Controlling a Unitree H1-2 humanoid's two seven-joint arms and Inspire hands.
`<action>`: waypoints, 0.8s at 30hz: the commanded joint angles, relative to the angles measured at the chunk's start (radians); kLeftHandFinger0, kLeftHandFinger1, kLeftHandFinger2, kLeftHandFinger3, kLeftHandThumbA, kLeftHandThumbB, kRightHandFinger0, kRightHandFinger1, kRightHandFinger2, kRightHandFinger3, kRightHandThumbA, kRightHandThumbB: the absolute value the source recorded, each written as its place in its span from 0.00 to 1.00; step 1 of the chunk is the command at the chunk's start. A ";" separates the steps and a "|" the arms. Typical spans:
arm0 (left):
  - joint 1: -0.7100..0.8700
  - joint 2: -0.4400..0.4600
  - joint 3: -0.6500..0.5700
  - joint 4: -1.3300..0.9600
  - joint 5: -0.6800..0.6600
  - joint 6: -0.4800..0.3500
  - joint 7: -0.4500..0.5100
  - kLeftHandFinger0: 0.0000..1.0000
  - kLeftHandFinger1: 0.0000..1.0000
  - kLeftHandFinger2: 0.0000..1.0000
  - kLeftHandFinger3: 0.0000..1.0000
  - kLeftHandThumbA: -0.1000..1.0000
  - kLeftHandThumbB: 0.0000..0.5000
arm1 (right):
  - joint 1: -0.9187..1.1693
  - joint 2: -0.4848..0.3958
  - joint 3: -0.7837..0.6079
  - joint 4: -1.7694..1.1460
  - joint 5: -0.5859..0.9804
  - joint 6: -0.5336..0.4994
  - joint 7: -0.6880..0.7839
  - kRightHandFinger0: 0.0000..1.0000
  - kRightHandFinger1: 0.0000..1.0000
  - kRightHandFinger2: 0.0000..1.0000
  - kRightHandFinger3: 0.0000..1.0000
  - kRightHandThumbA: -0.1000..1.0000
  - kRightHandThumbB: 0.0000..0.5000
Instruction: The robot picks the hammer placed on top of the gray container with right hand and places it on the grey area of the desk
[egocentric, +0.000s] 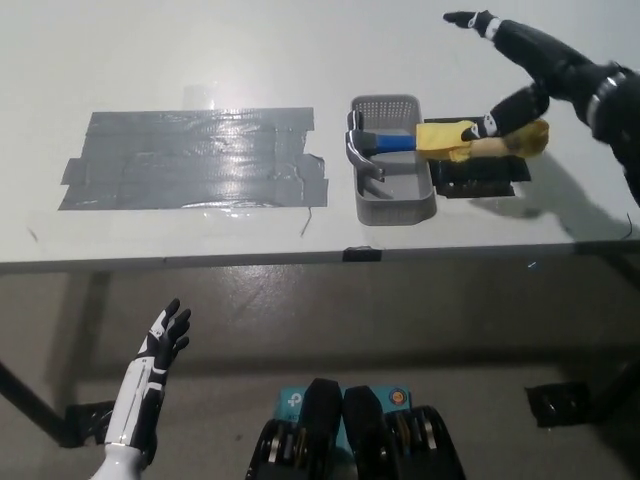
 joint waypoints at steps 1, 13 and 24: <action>-0.019 0.016 -0.007 -0.036 0.007 -0.055 -0.011 1.00 1.00 1.00 1.00 1.00 0.41 | -0.222 0.024 0.071 0.201 -0.070 0.101 0.188 1.00 1.00 1.00 1.00 1.00 0.77; -0.022 0.022 -0.006 -0.045 0.004 -0.047 -0.016 1.00 1.00 1.00 1.00 1.00 0.42 | -0.289 0.132 0.089 0.479 -0.063 -0.007 0.195 1.00 1.00 1.00 1.00 1.00 0.51; -0.016 0.025 -0.009 -0.049 0.010 -0.053 -0.012 1.00 1.00 1.00 1.00 1.00 0.42 | -0.285 0.183 0.089 0.605 -0.087 -0.038 0.183 1.00 1.00 1.00 1.00 1.00 0.60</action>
